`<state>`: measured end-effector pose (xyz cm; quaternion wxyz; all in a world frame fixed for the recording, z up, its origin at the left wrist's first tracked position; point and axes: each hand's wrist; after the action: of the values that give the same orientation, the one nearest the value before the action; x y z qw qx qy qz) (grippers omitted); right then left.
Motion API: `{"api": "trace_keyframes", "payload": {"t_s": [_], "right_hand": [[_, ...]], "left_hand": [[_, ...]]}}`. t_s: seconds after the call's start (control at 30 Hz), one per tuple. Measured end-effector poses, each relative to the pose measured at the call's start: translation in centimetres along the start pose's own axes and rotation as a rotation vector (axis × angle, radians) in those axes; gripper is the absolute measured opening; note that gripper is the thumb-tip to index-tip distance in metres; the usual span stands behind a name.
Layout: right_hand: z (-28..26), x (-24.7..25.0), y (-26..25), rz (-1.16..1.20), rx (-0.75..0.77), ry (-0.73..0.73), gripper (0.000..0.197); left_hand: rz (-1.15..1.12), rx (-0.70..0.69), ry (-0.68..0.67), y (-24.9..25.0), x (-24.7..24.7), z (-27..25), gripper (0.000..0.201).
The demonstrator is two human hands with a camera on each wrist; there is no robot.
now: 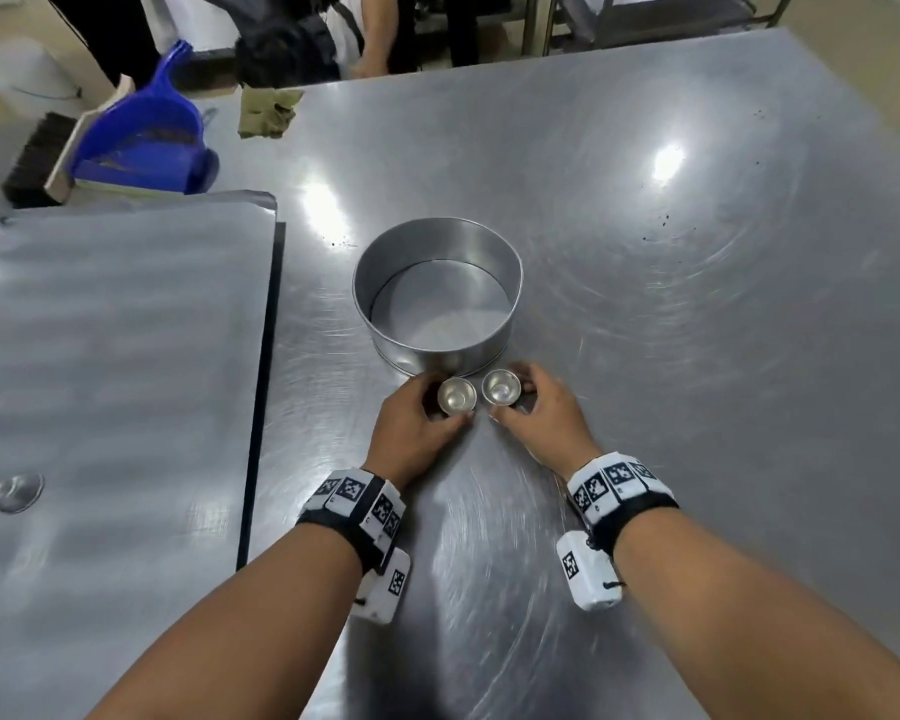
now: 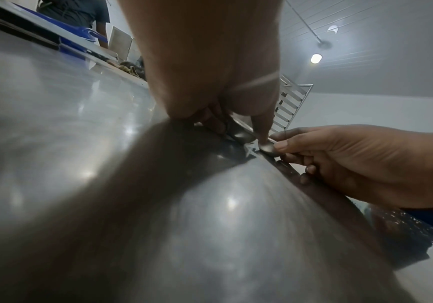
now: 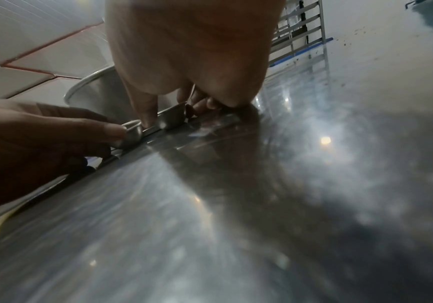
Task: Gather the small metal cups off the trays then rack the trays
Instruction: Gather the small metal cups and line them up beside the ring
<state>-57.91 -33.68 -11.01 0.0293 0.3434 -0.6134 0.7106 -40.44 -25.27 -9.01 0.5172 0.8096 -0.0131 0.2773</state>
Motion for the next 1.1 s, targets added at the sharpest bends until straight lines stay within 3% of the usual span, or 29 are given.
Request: {"api": "trace_keyframes", "payload": {"t_s": [0.2, 0.47, 0.67, 0.9, 1.1], "right_hand": [[-0.1, 0.0, 0.2, 0.048, 0.051, 0.019, 0.048], [-0.3, 0.0, 0.6, 0.02, 0.089, 0.04, 0.045], [-0.1, 0.1, 0.6, 0.003, 0.111, 0.042, 0.042], [-0.1, 0.2, 0.3, 0.0, 0.12, 0.056, 0.036], [-0.2, 0.3, 0.0, 0.003, 0.11, 0.05, 0.037]], "left_hand": [[0.001, -0.018, 0.03, 0.0, -0.7, 0.0, 0.045], [-0.061, -0.013, 0.023, 0.0, -0.5, -0.2, 0.035], [-0.004, -0.082, 0.051, -0.6, -0.9, 0.3, 0.044], [-0.03, -0.053, 0.066, -0.5, -1.0, 0.3, 0.034], [0.0, -0.06, 0.087, -1.0, -1.3, 0.8, 0.04]]}}
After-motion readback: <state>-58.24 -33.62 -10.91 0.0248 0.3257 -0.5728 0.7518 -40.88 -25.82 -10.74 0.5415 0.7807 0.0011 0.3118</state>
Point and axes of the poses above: each hand's wrist, its own z-axis towards the middle knuckle, its own x-axis out of the back of the hand, y = z × x, and after that the axes turned 13 degrees about x, right-handed
